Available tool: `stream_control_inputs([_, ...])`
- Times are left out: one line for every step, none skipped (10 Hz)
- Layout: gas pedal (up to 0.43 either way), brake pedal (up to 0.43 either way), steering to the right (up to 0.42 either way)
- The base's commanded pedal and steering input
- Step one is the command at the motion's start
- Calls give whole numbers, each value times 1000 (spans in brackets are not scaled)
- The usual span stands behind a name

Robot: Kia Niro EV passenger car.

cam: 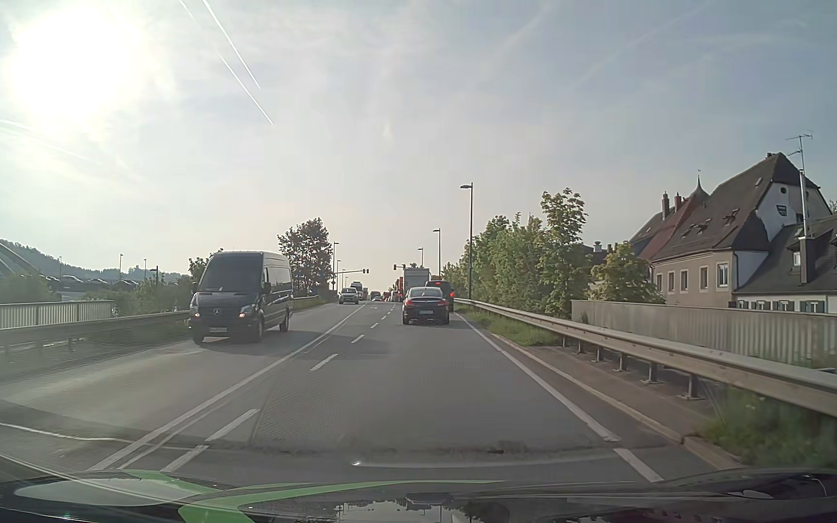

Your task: Follow the waypoints while adhering to traffic rules and regulations

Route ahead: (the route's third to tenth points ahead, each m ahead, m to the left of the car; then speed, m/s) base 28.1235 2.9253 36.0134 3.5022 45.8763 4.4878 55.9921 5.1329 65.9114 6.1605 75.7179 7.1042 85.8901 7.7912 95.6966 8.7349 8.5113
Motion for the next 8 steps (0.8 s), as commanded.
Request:
stream_control_inputs([59, 0, -3])
stream_control_inputs([59, 0, -2])
stream_control_inputs([59, 0, -2])
stream_control_inputs([39, 0, -2])
stream_control_inputs([0, 0, -2])
stream_control_inputs([0, 0, -2])
stream_control_inputs([0, 0, -2])
stream_control_inputs([0, 0, -2])
